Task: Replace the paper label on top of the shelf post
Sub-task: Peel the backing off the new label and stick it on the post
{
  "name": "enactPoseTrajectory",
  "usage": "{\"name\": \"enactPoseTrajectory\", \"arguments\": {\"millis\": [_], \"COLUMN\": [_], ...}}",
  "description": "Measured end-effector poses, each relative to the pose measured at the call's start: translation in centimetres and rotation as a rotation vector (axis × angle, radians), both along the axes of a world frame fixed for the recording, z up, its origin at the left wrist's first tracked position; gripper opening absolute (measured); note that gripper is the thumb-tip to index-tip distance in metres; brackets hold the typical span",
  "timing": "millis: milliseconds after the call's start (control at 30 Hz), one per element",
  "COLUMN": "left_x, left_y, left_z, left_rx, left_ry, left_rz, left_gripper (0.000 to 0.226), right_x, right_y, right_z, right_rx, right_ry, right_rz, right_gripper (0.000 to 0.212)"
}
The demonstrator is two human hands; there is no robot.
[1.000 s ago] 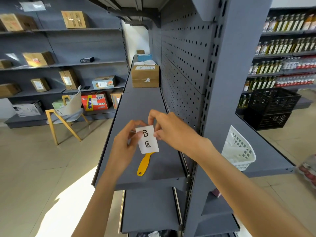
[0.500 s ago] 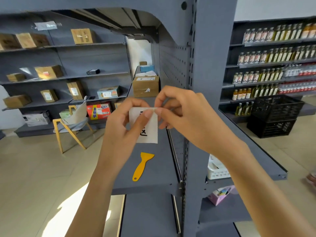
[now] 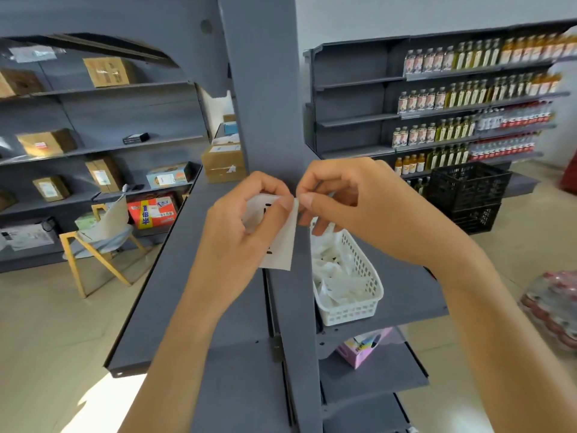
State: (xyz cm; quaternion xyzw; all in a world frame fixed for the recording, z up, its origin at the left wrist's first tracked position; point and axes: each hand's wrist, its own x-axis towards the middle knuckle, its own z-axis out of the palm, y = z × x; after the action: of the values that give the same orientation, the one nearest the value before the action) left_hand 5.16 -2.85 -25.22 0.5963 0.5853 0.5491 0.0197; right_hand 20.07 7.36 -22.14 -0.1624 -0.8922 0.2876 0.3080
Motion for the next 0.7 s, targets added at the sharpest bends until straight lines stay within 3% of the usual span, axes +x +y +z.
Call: {"name": "enactPoseTrajectory", "arguments": {"millis": [233, 700], "left_x": [1.7, 2.9], "left_y": [1.3, 1.8], "left_z": [0.5, 0.0], "left_rx": [-0.095, -0.118], "left_ry": [0.093, 0.071], "left_rz": [0.013, 0.054], "left_gripper": [0.012, 0.012], "right_x": [2.2, 2.6], "right_y": [2.1, 3.3], "right_z": [0.4, 0.2], "right_rx": [0.027, 0.045], "right_ry": [-0.080, -0.104], "right_rz": [0.049, 0.096], "right_gripper": [0.014, 0.014]}}
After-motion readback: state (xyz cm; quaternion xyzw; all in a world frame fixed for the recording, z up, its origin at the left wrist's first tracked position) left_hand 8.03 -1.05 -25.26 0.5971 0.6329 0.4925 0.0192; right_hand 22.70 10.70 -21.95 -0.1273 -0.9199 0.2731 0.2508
